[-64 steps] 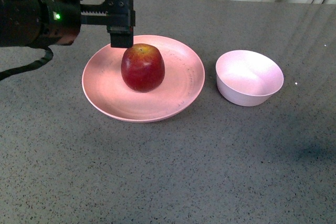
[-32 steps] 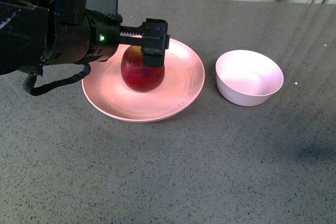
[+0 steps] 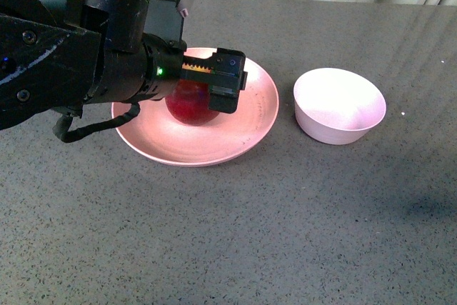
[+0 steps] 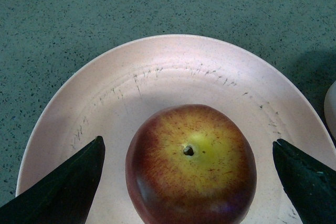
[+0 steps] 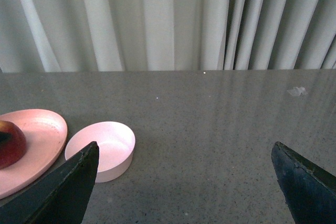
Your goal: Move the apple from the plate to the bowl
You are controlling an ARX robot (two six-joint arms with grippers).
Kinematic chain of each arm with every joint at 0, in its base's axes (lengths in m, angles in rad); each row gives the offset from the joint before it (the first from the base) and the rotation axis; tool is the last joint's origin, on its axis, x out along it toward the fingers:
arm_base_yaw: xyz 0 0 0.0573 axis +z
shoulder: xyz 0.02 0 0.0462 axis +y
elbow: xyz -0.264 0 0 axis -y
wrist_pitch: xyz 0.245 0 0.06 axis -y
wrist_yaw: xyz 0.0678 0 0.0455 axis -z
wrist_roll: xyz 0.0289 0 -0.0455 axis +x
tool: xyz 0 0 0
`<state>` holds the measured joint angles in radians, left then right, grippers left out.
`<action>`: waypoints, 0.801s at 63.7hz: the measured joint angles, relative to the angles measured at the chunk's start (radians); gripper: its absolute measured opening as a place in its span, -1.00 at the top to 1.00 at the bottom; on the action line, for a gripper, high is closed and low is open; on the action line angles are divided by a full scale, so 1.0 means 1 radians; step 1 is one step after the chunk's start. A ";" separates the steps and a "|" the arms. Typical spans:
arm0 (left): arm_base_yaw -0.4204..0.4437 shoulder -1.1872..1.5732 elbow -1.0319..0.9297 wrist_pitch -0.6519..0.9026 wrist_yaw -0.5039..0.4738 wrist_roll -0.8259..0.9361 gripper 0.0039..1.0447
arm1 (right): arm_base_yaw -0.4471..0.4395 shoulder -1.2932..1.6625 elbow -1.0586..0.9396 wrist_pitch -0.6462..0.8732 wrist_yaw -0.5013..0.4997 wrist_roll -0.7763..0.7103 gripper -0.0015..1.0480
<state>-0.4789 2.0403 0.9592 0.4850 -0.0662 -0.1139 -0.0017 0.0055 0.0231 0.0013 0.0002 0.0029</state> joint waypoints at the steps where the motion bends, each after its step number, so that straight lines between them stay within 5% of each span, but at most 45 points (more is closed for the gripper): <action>1: 0.000 0.002 0.001 -0.002 0.001 0.002 -0.84 | 0.000 0.000 0.000 0.000 0.000 0.000 -0.83; 18: -0.011 0.034 0.034 -0.023 -0.017 0.022 -0.83 | 0.000 0.000 0.000 0.000 0.000 0.000 -0.83; 30: -0.021 0.032 0.039 -0.030 -0.032 0.032 -0.37 | 0.000 0.000 0.000 0.000 0.000 0.000 -0.83; 51: -0.068 -0.065 0.080 -0.060 -0.035 0.069 -0.29 | 0.000 0.000 0.000 0.000 0.000 0.000 -0.83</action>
<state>-0.5468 1.9755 1.0389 0.4252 -0.1017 -0.0444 -0.0017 0.0055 0.0231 0.0013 0.0002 0.0029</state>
